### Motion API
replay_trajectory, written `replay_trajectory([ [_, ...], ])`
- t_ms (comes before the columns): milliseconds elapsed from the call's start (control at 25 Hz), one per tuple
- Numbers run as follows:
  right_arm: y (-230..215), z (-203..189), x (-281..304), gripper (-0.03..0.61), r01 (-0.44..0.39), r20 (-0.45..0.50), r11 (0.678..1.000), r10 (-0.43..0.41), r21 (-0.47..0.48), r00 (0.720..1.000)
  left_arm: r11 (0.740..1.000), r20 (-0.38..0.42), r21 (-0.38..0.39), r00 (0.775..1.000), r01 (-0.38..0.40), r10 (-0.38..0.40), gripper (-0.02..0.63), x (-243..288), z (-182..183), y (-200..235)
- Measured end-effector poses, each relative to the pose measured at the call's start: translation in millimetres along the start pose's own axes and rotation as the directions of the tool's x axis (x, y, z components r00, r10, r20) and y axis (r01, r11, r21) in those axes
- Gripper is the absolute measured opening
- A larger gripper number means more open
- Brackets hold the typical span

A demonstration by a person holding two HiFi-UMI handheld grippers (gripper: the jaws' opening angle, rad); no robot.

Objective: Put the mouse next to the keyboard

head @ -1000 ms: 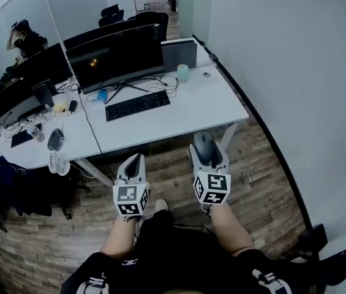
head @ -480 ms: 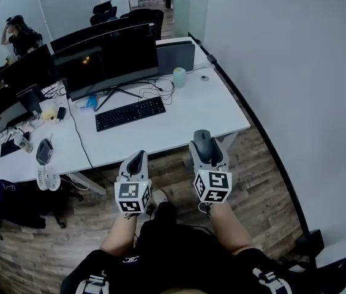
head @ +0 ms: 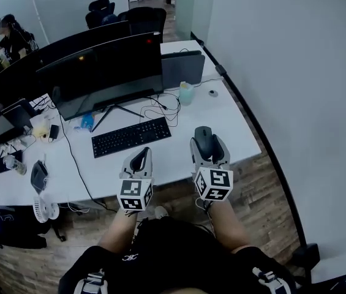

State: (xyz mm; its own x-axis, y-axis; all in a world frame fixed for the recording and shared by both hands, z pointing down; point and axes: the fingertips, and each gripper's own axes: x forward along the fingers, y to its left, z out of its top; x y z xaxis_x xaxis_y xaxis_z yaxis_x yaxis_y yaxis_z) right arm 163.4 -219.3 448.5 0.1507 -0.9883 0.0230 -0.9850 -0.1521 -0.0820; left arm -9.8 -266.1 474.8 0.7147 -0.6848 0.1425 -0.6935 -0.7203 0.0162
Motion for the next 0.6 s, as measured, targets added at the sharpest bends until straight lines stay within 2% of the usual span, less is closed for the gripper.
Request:
replay_trajectory([
  [240, -4.1, -9.5, 83.6, 0.311, 0.011, -0.030, 1.000, -0.011, 0.015, 0.999, 1.000, -0.036, 0.007, 0.999, 0.014, -0.014, 0.012, 58.6, 2.2, 44.7],
  [600, -10.2, -26.3, 152.7, 0.311, -0.066, -0.072, 0.998, 0.066, -0.002, 0.995, 0.997, -0.071, -0.037, 0.995, -0.074, 0.071, 0.012, 90.6, -6.3, 80.4],
])
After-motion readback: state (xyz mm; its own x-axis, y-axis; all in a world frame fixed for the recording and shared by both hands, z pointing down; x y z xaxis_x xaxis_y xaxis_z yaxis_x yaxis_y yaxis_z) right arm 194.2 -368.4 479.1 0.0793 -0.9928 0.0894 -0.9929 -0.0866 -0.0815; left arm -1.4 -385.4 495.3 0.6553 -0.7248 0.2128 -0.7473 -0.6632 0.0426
